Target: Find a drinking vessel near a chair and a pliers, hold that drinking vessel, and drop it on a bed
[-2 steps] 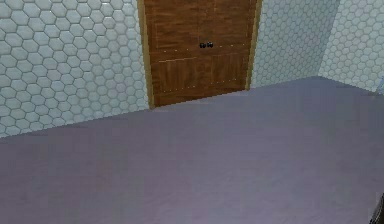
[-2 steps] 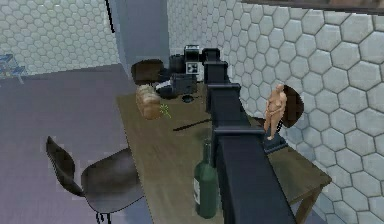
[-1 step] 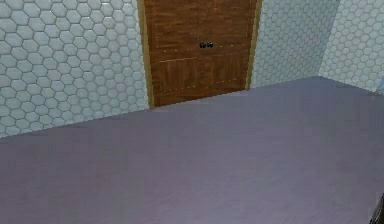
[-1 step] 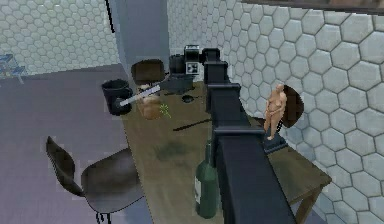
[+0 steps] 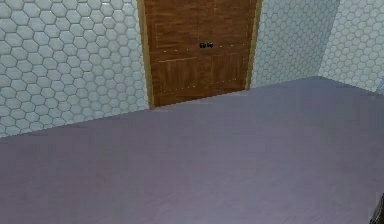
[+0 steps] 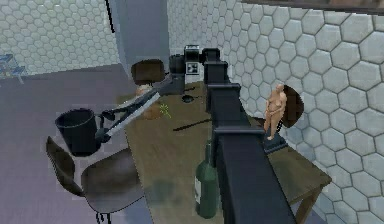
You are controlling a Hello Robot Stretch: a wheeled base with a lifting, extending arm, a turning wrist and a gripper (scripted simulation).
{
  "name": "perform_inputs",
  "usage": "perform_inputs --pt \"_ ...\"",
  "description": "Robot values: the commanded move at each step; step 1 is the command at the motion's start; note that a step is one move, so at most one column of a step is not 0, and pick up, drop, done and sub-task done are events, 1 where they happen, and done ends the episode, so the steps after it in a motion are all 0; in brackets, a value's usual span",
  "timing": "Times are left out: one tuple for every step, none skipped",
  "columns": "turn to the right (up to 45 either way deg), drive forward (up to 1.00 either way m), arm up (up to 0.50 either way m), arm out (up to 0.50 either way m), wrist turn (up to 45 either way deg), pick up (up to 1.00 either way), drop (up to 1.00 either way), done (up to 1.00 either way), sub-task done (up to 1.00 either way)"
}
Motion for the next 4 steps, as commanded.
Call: perform_inputs --pt "0.0 0.00 0.00 0.00 -27.0 0.00 0.00 0.00 0.00" --pt "0.0 0.00 0.00 -0.38 0.0 0.00 0.00 0.00 0.00" --pt "-45.0 0.00 0.00 0.00 0.0 0.00 0.00 0.00 0.00" --pt "-18.0 0.00 0.00 0.00 0.0 0.00 0.00 0.00 0.00"
